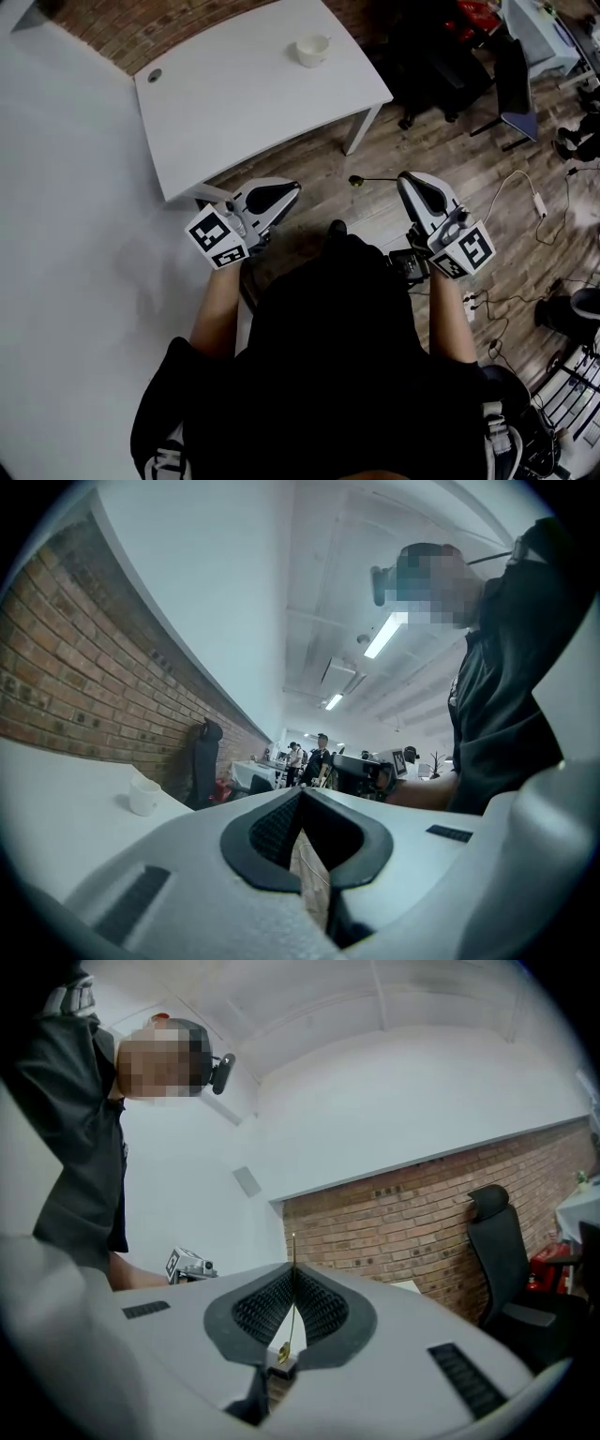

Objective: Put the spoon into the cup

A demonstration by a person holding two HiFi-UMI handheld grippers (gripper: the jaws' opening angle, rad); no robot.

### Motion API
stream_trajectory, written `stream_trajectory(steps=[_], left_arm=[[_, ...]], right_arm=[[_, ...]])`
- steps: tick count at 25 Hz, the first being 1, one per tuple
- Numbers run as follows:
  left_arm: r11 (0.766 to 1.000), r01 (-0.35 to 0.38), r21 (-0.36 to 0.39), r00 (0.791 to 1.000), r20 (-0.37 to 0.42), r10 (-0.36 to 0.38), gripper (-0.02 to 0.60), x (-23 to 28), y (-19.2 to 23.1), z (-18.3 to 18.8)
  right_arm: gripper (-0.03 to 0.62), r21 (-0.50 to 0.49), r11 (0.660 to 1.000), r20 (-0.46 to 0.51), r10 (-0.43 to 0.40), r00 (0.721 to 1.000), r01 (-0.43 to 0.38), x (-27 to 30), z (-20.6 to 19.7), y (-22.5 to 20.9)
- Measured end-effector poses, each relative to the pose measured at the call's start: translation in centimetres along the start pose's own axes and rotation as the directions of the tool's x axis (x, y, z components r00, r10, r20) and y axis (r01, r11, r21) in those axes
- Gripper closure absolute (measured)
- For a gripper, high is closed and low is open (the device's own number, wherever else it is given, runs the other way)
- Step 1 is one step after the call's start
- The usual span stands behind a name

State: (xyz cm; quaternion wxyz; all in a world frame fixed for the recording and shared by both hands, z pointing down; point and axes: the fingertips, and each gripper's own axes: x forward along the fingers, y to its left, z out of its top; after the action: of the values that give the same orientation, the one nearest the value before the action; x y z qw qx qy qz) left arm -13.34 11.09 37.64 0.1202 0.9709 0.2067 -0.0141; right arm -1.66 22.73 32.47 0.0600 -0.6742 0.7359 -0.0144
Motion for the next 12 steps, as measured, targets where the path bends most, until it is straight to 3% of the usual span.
stream_trajectory(steps=[12], left_arm=[[0.99, -0.128, 0.06, 0.992, 0.001, 0.128, 0.565, 6.4, 6.7, 6.1]], right_arm=[[0.585, -0.001, 0.994, 0.024, 0.108, 0.994, -0.108, 5.1, 3.0, -11.9]])
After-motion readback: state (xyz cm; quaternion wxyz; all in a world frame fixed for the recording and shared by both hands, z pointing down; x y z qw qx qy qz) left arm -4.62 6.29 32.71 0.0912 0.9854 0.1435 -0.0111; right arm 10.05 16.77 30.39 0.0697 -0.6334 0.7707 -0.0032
